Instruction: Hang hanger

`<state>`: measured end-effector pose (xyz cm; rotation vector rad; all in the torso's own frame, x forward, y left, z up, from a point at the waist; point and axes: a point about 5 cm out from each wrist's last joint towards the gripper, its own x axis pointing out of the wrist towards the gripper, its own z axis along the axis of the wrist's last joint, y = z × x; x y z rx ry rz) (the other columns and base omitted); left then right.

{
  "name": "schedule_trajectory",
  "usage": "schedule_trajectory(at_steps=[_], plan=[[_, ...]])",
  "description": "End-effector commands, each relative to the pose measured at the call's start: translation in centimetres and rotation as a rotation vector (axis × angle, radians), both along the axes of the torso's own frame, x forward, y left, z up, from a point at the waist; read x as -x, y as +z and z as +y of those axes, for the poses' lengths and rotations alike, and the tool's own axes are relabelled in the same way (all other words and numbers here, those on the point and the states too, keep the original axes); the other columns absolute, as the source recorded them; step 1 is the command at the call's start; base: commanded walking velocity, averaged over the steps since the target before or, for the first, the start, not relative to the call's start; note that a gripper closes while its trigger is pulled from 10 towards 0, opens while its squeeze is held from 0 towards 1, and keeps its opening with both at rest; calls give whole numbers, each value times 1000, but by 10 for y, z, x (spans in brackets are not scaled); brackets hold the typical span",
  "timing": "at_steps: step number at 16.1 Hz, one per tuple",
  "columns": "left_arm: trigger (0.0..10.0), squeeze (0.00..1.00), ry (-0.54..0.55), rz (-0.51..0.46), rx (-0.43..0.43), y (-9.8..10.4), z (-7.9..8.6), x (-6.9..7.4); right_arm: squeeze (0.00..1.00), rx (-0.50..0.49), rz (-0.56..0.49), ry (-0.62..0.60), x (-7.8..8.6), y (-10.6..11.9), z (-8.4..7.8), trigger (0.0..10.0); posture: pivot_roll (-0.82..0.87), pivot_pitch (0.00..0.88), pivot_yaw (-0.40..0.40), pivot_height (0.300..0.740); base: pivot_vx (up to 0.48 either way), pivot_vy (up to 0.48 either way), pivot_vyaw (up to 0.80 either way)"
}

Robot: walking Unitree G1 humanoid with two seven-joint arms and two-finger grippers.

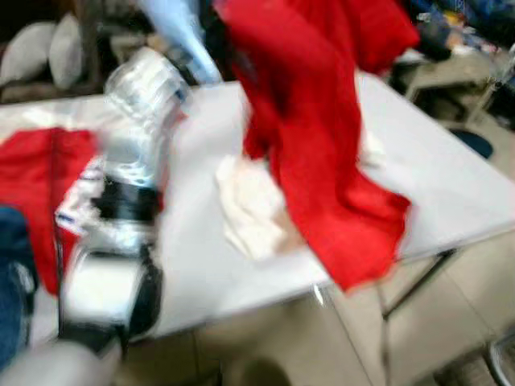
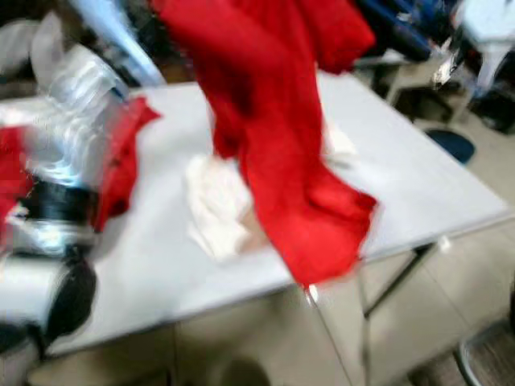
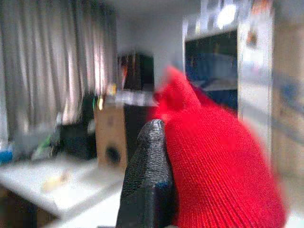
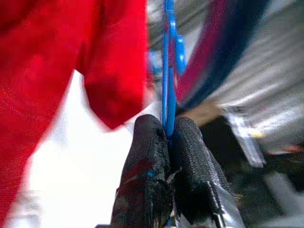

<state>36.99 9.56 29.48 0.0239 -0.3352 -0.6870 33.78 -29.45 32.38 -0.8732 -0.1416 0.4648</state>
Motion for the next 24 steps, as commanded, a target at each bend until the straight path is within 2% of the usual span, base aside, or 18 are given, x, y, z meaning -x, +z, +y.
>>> schedule_trajectory(at_steps=[1, 2, 3, 4, 5, 7, 9, 13, 14, 15, 17, 18, 19, 20, 21, 22, 23, 24], plan=[[10000, 0, 6, 112, -128, -36, -8, 1, 0, 28, 218, 107, 11, -41, 7, 10000, -116, 0, -4, 740, 0, 0, 0], [10000, 0, 6, 165, -180, -51, -11, 2, 0, 31, 293, 147, 19, -54, 10, 10000, -122, 0, 6, 740, 0, 0, 0], [10000, 0, 4, 267, -313, -84, -16, 7, 0, 26, 437, 204, 39, -79, 15, 10000, -133, 0, 22, 740, 0, 0, 0], [10000, 0, -13, 324, -373, -104, -20, 12, 0, 29, 590, 254, 61, -100, 19, 10000, -138, 0, 31, 740, 0, 0, 0], [10000, 1000, -57, 341, -378, -108, -22, 15, 0, 40, 696, 271, 80, -110, 19, 10000, -138, 0, 31, 740, 0, 0, 0], [10000, 1000, -117, 374, -442, -109, -16, 16, 0, 53, 784, 254, 102, -109, 11, 10000, -142, 0, 50, 740, 0, 0, 0], [10000, 1000, -185, 401, -530, -110, -1, 20, 0, 28, 774, 212, 110, -94, 2, 10000, -147, 0, 62, 740, 0, 0, 0], [10000, 1000, -462, 445, -725, -109, 34, 52, 0, -85, 690, 181, 121, -58, -3, 10000, -143, 0, 73, 740, 0, 0, 0], [10000, 1000, -486, 467, -734, -105, 46, 58, 0, -124, 655, 180, 123, -49, -4, 10000, -140, 0, 73, 740, 0, 0, 0], [10000, 1000, -503, 481, -689, -96, 54, 62, 0, -164, 629, 185, 125, -43, -4, 10000, -140, 0, 73, 740, 0, 0, 0], [10000, 1000, -557, 501, -642, -88, 59, 71, 0, -204, 616, 187, 126, -43, -4, 10000, -124, 0, 61, 740, 0, 0, 0], [10000, 1000, -544, 497, -684, -89, 63, 74, 0, -213, 591, 170, 122, -47, -3, 10000, -124, 0, 61, 740, 0, 0, 0], [10000, 1000, -445, 480, -729, -93, 66, 66, 0, -233, 555, 142, 116, -50, -1, 10000, -114, 0, 58, 740, 0, 0, 0], [10000, 1000, -401, 483, -720, -94, 68, 64, 0, -276, 521, 116, 112, -54, 4, 10000, -108, 0, 58, 740, 0, 0, 0], [10000, 1000, -448, 509, -670, -94, 69, 71, 0, -319, 515, 113, 111, -58, 10, 10000, -108, 0, 60, 740, 0, 0, 0], [10000, 1000, -553, 551, -669, -97, 69, 90, 0, -374, 496, 78, 110, -67, 17, 10000, -103, 0, 64, 740, 0, 0, 0], [10000, 1000, -535, 546, -671, -100, 70, 93, 0, -399, 458, 28, 107, -74, 19, 10000, -102, 0, 69, 740, 0, 0, 0], [10000, 1000, -408, 495, -574, -97, 72, 79, 0, -468, 410, -70, 100, -86, 22, 10000, -105, 0, 72, 740, 0, 0, 0]])
